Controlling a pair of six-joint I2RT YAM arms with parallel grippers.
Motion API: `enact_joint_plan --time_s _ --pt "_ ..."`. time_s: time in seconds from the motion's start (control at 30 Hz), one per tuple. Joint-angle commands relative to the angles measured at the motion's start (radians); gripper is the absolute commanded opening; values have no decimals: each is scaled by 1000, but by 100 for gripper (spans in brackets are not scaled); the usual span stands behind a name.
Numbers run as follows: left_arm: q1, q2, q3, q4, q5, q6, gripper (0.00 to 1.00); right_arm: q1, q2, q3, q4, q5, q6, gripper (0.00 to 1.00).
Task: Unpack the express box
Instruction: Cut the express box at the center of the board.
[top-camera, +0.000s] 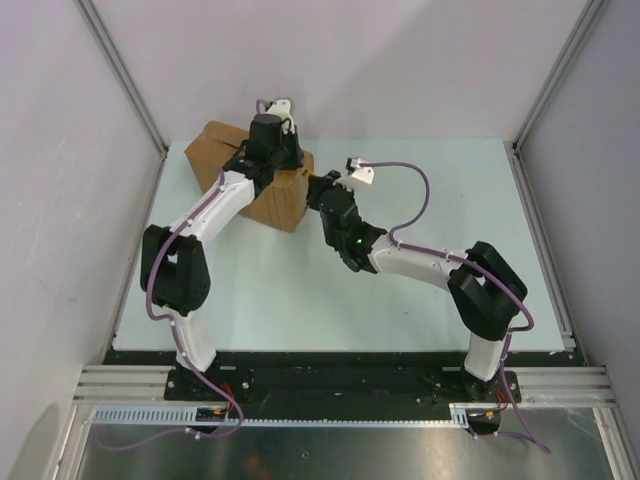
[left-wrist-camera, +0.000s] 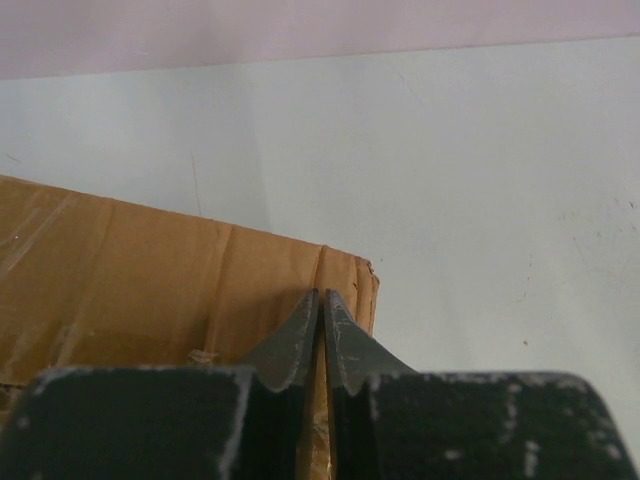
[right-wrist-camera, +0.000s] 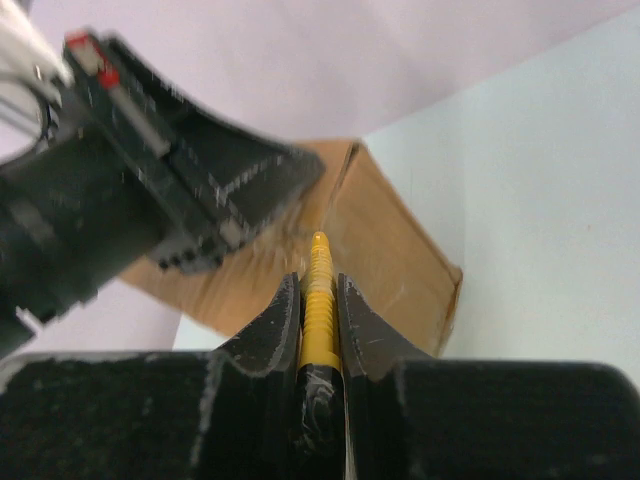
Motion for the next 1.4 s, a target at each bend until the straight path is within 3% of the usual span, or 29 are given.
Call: enact_joint_plan --time_s 0.0,0.43,0.6,1.37 --pt "13 70 -67 -167 -95 -16 9 67 15 5 -101 -58 4 0" --pt "13 47 -86 -164 -33 -3 9 22 -86 5 -128 5 -3 0" --pt "11 21 -100 -166 -22 7 9 -8 -115 5 -36 17 -80 0" --pt "11 15 -101 -166 -14 6 9 -38 26 103 11 -8 -52 0"
